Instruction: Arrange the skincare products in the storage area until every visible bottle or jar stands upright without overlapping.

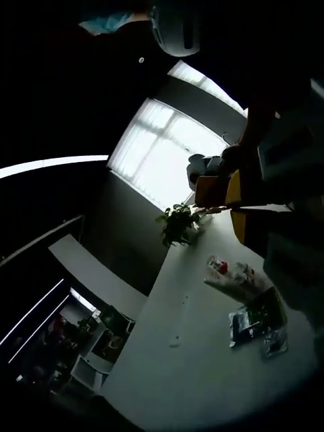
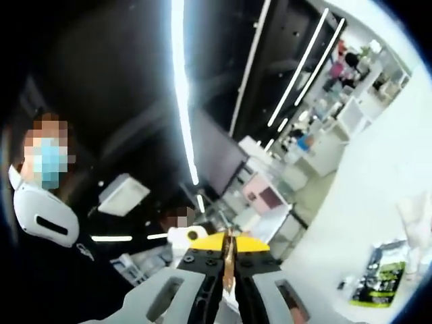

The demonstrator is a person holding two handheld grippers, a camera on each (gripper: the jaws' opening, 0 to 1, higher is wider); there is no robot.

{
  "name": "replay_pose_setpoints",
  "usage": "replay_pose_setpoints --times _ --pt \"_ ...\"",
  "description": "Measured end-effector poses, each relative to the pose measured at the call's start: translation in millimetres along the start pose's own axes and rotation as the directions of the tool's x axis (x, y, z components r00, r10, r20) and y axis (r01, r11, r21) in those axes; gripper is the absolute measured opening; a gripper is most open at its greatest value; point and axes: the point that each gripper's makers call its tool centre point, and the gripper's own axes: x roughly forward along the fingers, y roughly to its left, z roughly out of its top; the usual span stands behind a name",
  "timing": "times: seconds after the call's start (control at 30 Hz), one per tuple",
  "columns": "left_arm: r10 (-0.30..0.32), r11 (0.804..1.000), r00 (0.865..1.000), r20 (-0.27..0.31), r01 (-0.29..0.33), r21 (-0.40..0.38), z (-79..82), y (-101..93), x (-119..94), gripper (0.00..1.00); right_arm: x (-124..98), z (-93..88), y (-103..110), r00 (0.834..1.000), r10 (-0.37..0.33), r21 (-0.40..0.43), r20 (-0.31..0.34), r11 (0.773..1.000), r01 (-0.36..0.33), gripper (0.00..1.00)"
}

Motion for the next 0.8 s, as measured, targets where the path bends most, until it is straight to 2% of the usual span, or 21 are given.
replay_pose_setpoints --times 0.07,0.2,0.33,0.67,0.8 --pt "-0.001 1.0 1.0 -0.001 0.001 -0.007 -0.5 2.8 0.5 0.04 -0.1 -2.1 -4.5 1.0 -0.013 0.0 -0.009 1.0 0.013 0.07" --pt "0.006 1.0 1.0 -0.001 -0.006 -0.02 -1.5 9.5 1.1 0.04 -0.4 -5.7 -16.4 0.998 -0.056 -0.012 -0.024 0.998 0.056 0.27" --pt "0.017 0.999 1.0 -0.005 -0.017 -0.03 -4.7 12.5 2.9 0.04 -0.8 -6.4 -21.4 0.997 -0.068 -0.01 -0.027 0.998 0.068 0.38" --pt "0.05 0.997 0.999 -0.01 -0.05 -0.066 -10.5 27.9 4.5 0.04 -1.9 -13.6 -31.6 0.995 -0.089 -0.022 -0.052 0.996 0.088 0.46" --pt "0.073 0.993 0.997 -0.022 -0.074 -0.087 -14.7 37.1 4.1 0.04 -5.9 -22.9 -35.8 0.99 -0.105 -0.047 -0.094 0.994 0.101 0.54"
